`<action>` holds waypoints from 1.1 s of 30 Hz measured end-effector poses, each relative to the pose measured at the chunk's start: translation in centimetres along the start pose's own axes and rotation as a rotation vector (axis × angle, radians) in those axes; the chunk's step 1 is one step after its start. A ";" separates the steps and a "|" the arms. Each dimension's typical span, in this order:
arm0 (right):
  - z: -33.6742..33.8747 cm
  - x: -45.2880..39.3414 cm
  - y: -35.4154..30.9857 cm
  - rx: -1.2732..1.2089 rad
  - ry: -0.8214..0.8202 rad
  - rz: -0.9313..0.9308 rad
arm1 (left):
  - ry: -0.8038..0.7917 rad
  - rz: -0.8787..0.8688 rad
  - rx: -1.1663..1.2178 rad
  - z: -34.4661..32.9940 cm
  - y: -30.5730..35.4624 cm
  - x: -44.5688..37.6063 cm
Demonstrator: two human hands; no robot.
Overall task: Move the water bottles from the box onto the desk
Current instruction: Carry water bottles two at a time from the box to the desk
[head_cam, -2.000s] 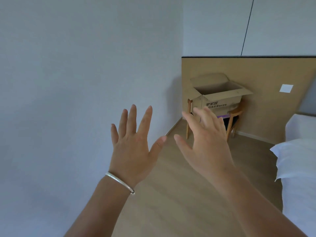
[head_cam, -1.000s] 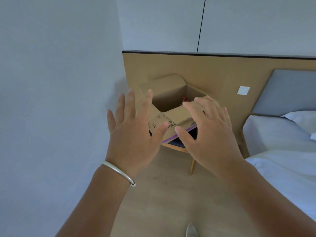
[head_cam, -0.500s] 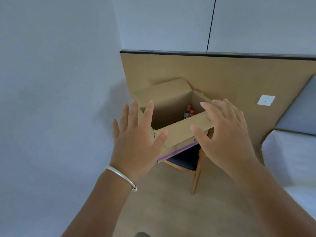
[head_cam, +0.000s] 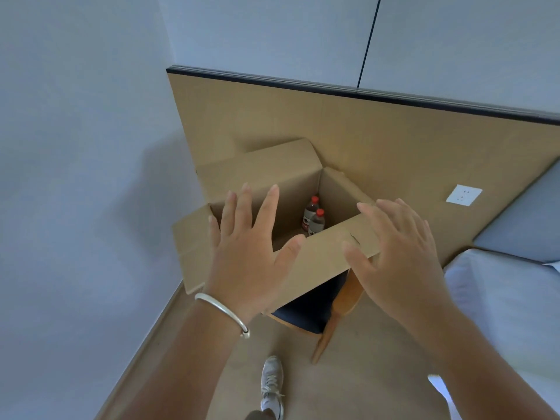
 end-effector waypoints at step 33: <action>-26.1 -37.1 15.0 0.084 -0.650 0.169 | -0.533 0.260 0.060 -29.7 -8.1 -36.9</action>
Point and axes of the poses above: each hand's wrist, its own x-axis away from the middle knuckle, its own z-axis out of the back of the hand, y = z × x, the point moved 7 cm from there along -x, towards the middle knuckle, and after that the axes turned 5 degrees about -y, right-handed, at the moved point
